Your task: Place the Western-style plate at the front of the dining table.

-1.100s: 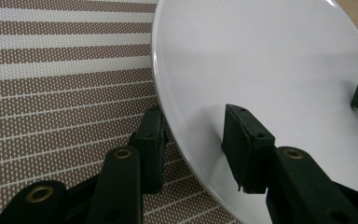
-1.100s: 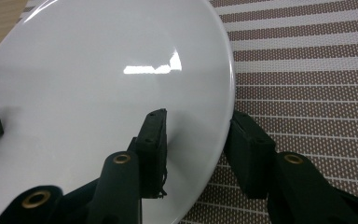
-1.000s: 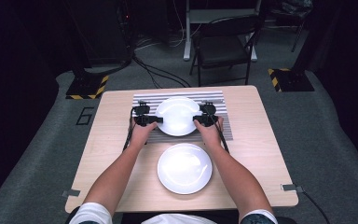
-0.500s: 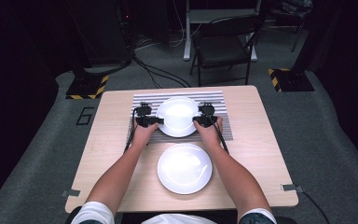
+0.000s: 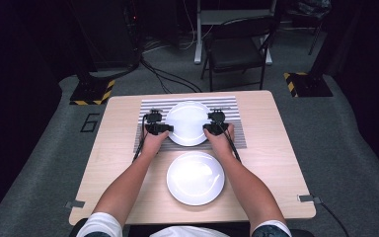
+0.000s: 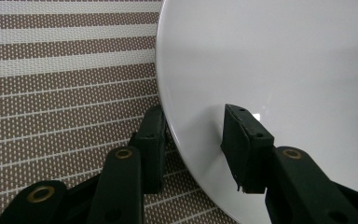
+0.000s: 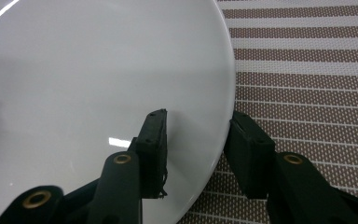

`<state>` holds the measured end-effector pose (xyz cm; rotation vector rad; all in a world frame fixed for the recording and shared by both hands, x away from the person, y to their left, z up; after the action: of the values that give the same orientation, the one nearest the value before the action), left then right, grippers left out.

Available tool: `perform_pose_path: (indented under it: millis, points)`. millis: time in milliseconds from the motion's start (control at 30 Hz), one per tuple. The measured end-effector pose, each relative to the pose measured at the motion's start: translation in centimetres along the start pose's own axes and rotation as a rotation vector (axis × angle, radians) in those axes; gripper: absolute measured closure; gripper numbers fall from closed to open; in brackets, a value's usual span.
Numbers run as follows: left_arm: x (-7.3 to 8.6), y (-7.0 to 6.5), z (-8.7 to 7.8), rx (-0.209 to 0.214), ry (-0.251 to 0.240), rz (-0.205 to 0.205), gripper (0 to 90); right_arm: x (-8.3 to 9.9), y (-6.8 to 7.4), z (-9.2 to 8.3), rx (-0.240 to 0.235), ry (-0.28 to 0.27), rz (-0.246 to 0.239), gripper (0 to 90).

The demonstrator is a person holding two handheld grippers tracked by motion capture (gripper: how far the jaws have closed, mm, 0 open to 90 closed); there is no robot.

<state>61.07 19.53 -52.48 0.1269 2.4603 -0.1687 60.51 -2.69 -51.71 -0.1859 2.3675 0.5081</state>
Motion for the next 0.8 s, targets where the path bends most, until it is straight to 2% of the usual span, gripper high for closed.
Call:
perform_pose_path:
  millis: [133,467,800]
  points:
    - [0.06,0.03,0.1,-0.021,0.005,0.001,60.0,0.12,0.2,0.26,0.011,0.003,-0.025,59.5]
    - [-0.01,0.23,0.4,-0.029,0.005,-0.013,59.9,-0.24,0.73,0.5,0.046,0.009,-0.045,59.5]
    - [-0.27,0.25,0.81,-0.035,0.013,-0.013,59.7,-0.44,0.61,0.9,0.048,0.016,-0.053,58.1]
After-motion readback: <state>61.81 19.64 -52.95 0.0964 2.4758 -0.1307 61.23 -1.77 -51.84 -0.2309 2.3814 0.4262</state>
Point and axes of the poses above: each handheld gripper's, and its own axes: z roughly forward along the jaws, x roughly out of its underside, y roughly to its left, the point moved 4 cm from there along z, roughly forward along the jaws, and after that the axes turned 12 degrees about -x, right-handed, at the moved point
